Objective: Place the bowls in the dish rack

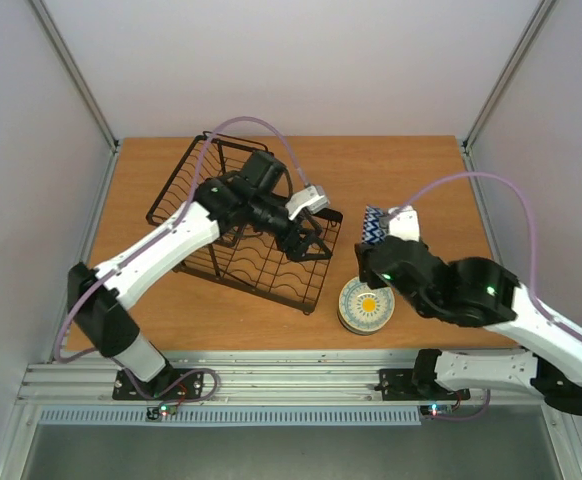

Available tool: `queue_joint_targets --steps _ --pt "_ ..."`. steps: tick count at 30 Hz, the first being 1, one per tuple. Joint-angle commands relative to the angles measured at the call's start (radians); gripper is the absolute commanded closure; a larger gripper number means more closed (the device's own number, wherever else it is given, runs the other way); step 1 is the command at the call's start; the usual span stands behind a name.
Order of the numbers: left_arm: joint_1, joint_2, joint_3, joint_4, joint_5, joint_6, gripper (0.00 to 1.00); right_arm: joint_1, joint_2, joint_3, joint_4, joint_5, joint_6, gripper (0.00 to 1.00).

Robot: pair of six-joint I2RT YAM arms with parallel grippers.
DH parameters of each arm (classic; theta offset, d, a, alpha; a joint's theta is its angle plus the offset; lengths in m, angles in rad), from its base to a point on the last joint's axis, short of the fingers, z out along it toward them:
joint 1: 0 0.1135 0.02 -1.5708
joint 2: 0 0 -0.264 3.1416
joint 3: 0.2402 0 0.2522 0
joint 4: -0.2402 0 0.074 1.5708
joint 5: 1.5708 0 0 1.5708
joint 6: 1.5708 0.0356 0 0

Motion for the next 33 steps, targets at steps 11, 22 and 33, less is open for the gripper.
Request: queue_joint_targets --steps 11,22,33 --pt "0.005 -0.199 -0.051 0.032 -0.552 0.124 0.10 -0.437 0.401 0.156 0.060 -0.227 -0.534 0.99" --pt "0.097 -0.299 -0.075 0.097 -0.794 0.113 0.09 -0.463 0.667 0.316 0.069 -0.469 -0.773 0.99" --pt "0.178 -0.340 -0.107 0.145 -0.858 0.083 0.08 -0.470 0.859 0.409 0.027 -0.597 -0.908 0.99"
